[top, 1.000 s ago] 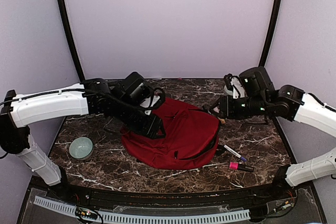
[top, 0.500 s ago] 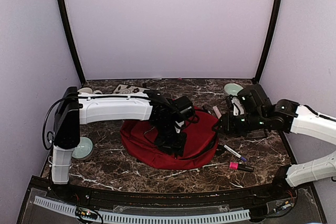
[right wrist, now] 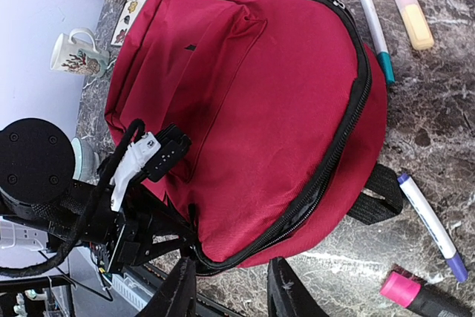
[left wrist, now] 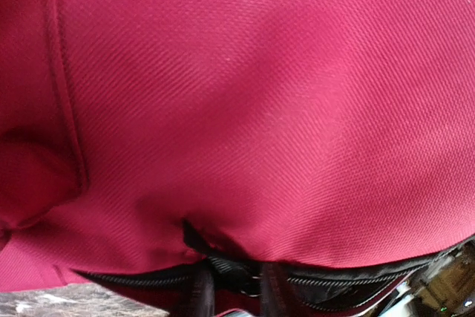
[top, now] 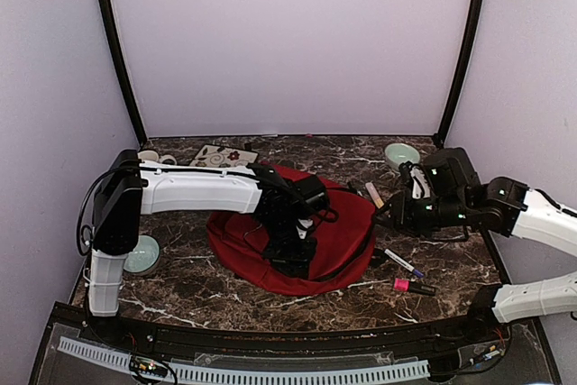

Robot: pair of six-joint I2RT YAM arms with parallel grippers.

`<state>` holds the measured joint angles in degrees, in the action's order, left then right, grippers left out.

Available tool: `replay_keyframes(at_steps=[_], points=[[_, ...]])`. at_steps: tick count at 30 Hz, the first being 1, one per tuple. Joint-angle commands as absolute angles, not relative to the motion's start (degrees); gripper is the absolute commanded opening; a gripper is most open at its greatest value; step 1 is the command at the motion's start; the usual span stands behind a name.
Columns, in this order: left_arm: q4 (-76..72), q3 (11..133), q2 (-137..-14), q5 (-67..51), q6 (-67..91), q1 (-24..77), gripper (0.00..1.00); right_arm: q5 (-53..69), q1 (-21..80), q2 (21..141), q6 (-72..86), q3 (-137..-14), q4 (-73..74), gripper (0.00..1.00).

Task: Pack the student bag
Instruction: Grab the largest pocket of the student bag.

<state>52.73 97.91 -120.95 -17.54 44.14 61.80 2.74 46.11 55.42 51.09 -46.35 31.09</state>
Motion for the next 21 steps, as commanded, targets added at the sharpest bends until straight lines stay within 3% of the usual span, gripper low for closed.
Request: replay_keyframes(at_steps=[1, 3, 4, 11, 21], points=[[49.5, 95.7, -120.0, -20.8, 44.3, 61.6, 0.16, 2.3, 46.4, 54.0, 52.2, -45.4, 30.3, 0.34], [48.4, 95.3, -119.7, -20.8, 44.0, 61.7, 0.01, 2.2, 46.4, 53.7, 52.0, -45.6, 30.8, 0.33], [47.6, 95.1, -119.4, -20.6, 43.8, 61.7, 0.00, 2.1, 46.4, 53.6, 51.8, -45.7, 31.0, 0.33], [39.5, 92.8, -112.2, -18.1, 39.7, 62.3, 0.00, 4.5, 46.4, 53.5, 47.3, -48.0, 30.8, 0.32], [26.1, 79.6, -97.7, -13.0, 28.0, 64.0, 0.00, 19.7, 46.4, 60.9, 41.8, -50.9, 24.4, 0.33]])
